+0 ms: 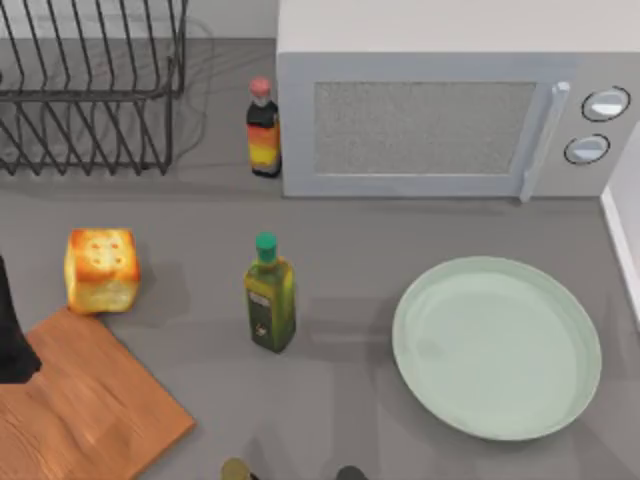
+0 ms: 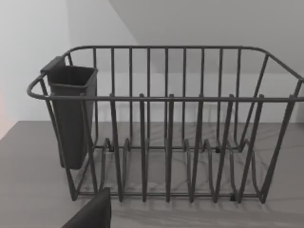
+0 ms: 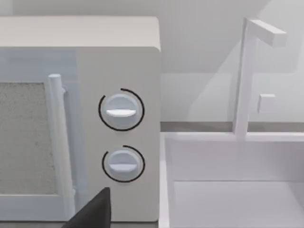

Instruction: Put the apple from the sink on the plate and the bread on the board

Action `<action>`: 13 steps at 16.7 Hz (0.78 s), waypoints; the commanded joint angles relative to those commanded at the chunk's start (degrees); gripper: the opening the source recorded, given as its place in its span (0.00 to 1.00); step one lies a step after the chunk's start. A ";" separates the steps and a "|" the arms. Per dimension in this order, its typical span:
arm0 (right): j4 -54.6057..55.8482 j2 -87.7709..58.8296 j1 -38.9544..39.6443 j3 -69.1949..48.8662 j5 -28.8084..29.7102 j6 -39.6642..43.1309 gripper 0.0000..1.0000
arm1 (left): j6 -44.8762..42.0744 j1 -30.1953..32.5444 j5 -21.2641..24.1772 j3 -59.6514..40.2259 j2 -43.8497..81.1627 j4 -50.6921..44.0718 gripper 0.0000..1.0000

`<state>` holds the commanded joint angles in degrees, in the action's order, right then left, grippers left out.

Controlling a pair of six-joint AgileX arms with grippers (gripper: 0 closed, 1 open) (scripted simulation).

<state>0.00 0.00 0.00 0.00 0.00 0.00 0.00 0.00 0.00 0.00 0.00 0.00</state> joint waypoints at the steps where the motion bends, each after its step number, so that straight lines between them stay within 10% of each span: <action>1: 0.00 0.00 0.00 0.00 0.00 0.00 1.00 | 0.00 0.00 0.00 0.00 0.00 0.00 1.00; 13: -3.37 -4.87 -0.87 -4.95 0.01 0.81 1.00 | 0.00 0.00 0.00 0.00 0.00 0.00 1.00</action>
<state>-3.37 -4.87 -0.87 -4.95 0.01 0.81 0.00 0.00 0.00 0.00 0.00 0.00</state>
